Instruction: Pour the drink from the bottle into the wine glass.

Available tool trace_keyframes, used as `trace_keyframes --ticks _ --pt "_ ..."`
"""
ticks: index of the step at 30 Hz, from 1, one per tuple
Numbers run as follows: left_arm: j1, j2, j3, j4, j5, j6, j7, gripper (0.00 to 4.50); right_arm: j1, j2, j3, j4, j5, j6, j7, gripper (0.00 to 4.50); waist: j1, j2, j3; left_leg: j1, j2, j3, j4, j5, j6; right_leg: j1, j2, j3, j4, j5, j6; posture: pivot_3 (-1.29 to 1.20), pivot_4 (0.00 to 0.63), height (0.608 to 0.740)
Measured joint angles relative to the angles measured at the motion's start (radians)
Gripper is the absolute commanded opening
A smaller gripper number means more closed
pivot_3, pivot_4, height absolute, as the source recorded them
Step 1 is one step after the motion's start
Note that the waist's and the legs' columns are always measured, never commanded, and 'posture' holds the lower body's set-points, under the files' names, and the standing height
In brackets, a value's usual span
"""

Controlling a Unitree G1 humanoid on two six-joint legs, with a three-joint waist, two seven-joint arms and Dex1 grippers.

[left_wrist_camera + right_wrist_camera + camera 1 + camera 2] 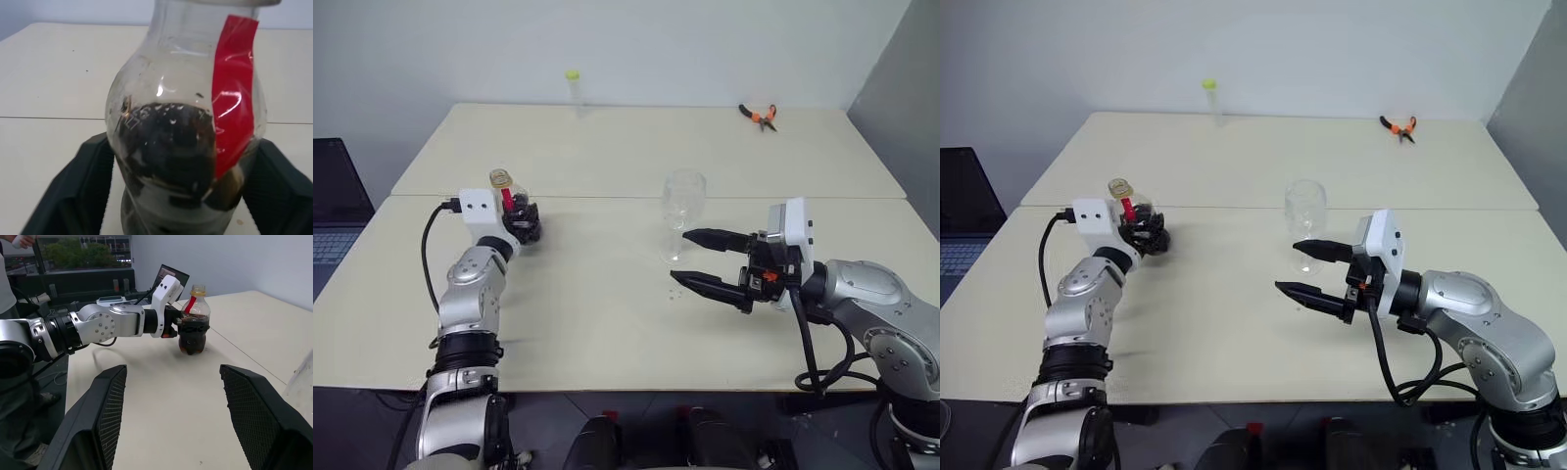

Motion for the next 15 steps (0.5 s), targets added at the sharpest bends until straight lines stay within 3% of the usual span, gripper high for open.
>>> trace_keyframes --ticks 2,5,9,15 --pt "0.0 0.0 0.0 0.017 0.001 -0.01 -0.003 1.94 0.0 0.0 0.0 0.0 0.0 0.0 -0.008 3.26 0.001 0.0 0.0 -0.001 0.0 -0.001 0.0 0.0 0.0 0.0 -0.002 0.0 0.0 0.0 0.0 0.0 0.15 0.74" --pt "0.0 0.0 0.001 0.018 0.0 -0.017 -0.02 1.35 0.002 0.001 0.0 0.0 -0.001 -0.001 -0.017 3.26 0.001 0.0 0.0 -0.001 -0.001 0.0 0.0 0.0 0.0 0.0 -0.003 -0.001 0.0 0.0 0.0 0.0 0.15 0.74" --pt "0.0 0.0 -0.009 0.011 0.001 -0.034 -0.052 0.99 0.009 0.007 0.0 -0.001 -0.002 -0.002 -0.036 3.26 0.001 -0.001 0.0 -0.001 -0.001 -0.001 0.0 0.0 0.0 0.0 -0.003 -0.001 0.0 0.0 0.0 0.0 0.15 0.74" --pt "-0.004 0.016 -0.129 -0.051 0.068 -0.081 -0.149 0.9 0.061 0.061 -0.016 0.0 -0.042 -0.027 -0.126 3.26 0.001 -0.001 0.0 -0.001 -0.001 0.0 0.0 0.001 -0.001 0.0 -0.003 -0.001 0.0 0.0 0.0 0.0 0.15 0.74"
